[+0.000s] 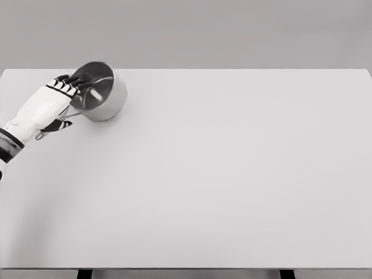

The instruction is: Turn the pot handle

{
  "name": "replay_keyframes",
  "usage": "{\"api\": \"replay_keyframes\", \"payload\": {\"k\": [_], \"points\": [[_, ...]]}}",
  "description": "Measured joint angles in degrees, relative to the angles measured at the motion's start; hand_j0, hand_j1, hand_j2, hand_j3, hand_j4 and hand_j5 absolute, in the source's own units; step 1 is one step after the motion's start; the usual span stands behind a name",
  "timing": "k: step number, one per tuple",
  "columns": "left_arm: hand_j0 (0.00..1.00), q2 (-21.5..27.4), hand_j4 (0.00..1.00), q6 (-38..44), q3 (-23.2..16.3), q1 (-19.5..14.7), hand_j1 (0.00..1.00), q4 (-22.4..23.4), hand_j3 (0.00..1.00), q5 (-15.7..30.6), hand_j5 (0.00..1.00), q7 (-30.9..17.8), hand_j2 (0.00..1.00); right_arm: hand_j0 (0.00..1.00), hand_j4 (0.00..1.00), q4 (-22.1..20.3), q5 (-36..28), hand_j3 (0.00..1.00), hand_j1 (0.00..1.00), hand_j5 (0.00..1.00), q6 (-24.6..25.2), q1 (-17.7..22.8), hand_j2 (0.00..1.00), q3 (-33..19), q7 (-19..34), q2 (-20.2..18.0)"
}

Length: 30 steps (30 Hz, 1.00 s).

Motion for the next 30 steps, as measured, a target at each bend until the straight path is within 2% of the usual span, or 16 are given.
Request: {"api": "replay_keyframes", "payload": {"k": [19, 24, 30], "points": [[1.00, 1.34, 1.00, 0.00, 1.06, -0.09, 1.00, 1.10, 1.00, -0.01, 1.00, 0.04, 1.00, 1.00, 1.00, 0.00, 0.00, 1.00, 1.00, 1.00, 0.00, 0.00, 1.00, 0.00, 0.00, 0.00], [1.00, 2.34, 1.00, 0.00, 2.80, 0.00, 1.00, 2.87, 1.00, -0.02, 1.00, 0.07, 1.00, 1.00, 1.00, 0.00, 0.00, 1.00, 1.00, 1.00, 0.00, 0.00, 1.00, 0.00, 0.00, 0.00], [1.00, 3.04, 1.00, 0.00, 3.72, -1.84, 1.00, 4.09, 1.00, -0.05, 1.00, 0.09, 1.00, 1.00, 1.00, 0.00, 0.00, 1.00, 1.00, 1.00, 0.00, 0.00, 1.00, 0.00, 0.00, 0.00]]}}
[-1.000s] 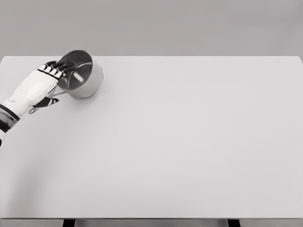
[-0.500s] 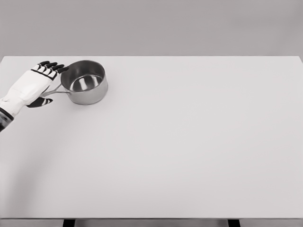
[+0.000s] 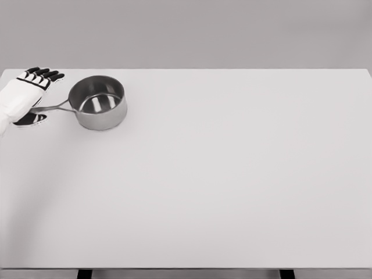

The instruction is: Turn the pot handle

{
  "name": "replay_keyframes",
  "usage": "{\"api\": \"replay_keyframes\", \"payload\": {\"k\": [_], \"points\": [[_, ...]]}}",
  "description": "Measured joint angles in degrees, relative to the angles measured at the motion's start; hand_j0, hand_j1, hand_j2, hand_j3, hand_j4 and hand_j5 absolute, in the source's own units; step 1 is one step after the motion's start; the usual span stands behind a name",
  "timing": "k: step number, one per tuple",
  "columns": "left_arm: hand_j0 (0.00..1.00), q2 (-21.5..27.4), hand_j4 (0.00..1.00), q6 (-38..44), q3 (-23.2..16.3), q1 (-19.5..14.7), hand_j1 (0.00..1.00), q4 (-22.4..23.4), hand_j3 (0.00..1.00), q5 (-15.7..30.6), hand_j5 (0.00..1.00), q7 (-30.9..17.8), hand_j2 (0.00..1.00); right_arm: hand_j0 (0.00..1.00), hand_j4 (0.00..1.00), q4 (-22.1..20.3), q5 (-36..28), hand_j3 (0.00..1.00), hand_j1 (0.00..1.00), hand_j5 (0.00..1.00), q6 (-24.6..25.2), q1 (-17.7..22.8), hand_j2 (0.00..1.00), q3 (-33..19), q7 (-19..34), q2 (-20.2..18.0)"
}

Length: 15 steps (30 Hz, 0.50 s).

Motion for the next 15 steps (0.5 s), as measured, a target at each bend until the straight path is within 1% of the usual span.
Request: {"api": "replay_keyframes", "payload": {"k": [7, 12, 13, 15], "points": [[1.00, 0.04, 1.00, 0.00, 0.09, -0.09, 1.00, 1.35, 1.00, -0.10, 1.00, 0.00, 1.00, 1.00, 1.00, 0.00, 0.00, 1.00, 1.00, 1.00, 0.00, 0.00, 1.00, 0.00, 0.00, 0.00], [1.00, -0.01, 1.00, 0.00, 0.10, -2.20, 1.00, 3.68, 1.00, -0.13, 1.00, 0.00, 1.00, 1.00, 1.00, 0.00, 0.00, 1.00, 1.00, 1.00, 0.00, 0.00, 1.00, 0.00, 0.00, 0.00], [1.00, -0.03, 1.00, 0.00, 0.10, -2.20, 1.00, 3.98, 1.00, -0.16, 1.00, 0.00, 1.00, 1.00, 1.00, 0.00, 0.00, 1.00, 1.00, 1.00, 0.00, 0.00, 1.00, 0.00, 0.00, 0.00], [1.00, -0.13, 1.00, 0.00, 0.07, -3.43, 1.00, 5.05, 1.00, -0.18, 1.00, 0.00, 1.00, 1.00, 1.00, 0.00, 0.00, 1.00, 1.00, 1.00, 0.00, 0.00, 1.00, 0.00, 0.00, 0.00]]}}
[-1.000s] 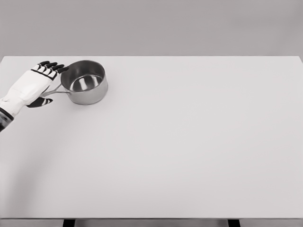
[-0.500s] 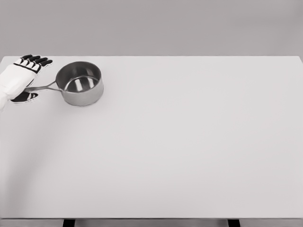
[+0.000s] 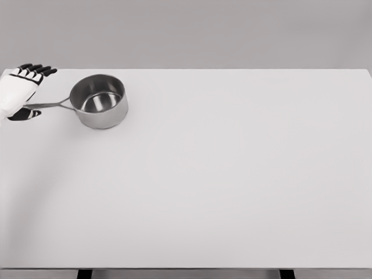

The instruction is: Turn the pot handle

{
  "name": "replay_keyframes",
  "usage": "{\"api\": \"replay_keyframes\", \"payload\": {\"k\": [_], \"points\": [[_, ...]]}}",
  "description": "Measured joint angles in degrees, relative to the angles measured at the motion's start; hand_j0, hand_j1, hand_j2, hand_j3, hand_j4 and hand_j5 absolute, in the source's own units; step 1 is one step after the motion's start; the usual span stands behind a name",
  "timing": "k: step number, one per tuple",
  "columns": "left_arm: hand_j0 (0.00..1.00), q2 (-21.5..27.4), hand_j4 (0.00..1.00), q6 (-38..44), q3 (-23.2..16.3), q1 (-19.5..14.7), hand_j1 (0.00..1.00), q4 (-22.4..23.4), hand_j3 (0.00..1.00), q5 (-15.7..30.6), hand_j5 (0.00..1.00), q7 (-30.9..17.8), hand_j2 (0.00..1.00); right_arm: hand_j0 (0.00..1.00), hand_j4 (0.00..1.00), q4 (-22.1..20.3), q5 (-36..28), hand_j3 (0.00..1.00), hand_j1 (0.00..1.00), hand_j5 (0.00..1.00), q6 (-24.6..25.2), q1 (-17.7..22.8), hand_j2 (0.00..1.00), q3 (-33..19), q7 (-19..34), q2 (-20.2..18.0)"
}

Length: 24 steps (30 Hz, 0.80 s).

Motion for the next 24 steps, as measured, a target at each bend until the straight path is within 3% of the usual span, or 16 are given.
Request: {"api": "replay_keyframes", "payload": {"k": [9, 24], "points": [[1.00, -0.30, 1.00, 0.00, -0.23, -2.64, 1.00, 5.17, 1.00, -0.11, 1.00, 0.06, 1.00, 1.00, 1.00, 0.00, 0.00, 1.00, 1.00, 1.00, 0.00, 0.00, 1.00, 0.00, 0.00, 0.00], [1.00, -0.42, 1.00, 0.00, -0.43, -4.48, 1.00, 8.29, 1.00, -0.53, 1.00, 0.17, 1.00, 1.00, 1.00, 0.00, 0.00, 1.00, 1.00, 1.00, 0.00, 0.00, 1.00, 0.00, 0.00, 0.00]]}}
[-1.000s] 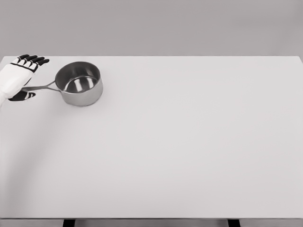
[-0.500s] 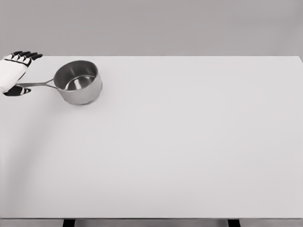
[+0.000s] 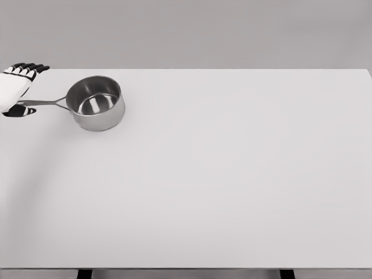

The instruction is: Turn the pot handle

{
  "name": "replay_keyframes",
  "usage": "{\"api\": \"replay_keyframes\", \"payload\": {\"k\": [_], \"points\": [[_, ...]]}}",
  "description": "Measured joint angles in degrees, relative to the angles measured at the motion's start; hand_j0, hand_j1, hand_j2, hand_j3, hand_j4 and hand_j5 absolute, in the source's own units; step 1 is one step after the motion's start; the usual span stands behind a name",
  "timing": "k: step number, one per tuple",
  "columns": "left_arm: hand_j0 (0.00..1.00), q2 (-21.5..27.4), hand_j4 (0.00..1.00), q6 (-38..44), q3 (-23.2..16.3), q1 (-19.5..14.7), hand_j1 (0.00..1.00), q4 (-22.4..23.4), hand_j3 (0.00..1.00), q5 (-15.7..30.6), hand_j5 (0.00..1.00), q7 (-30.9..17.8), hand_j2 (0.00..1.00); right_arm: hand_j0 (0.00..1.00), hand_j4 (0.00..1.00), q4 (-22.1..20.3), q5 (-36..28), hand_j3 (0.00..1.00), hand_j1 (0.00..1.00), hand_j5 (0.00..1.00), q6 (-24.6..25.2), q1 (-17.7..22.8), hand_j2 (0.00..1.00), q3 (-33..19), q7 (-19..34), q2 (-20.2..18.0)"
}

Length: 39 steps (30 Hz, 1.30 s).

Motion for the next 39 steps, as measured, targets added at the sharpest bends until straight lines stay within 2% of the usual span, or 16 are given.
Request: {"api": "replay_keyframes", "payload": {"k": [20, 39], "points": [[1.00, -1.44, 1.00, 0.00, -1.42, -4.13, 1.00, 2.88, 1.00, -2.70, 1.00, 0.01, 1.00, 1.00, 1.00, 0.00, 0.00, 1.00, 1.00, 1.00, 0.00, 0.00, 1.00, 0.00, 0.00, 0.00], [1.00, -1.37, 1.00, 0.00, -2.25, -4.13, 1.00, 3.66, 1.00, -2.73, 1.00, -0.15, 1.00, 1.00, 1.00, 0.00, 0.00, 1.00, 1.00, 1.00, 0.00, 0.00, 1.00, 0.00, 0.00, 0.00]]}}
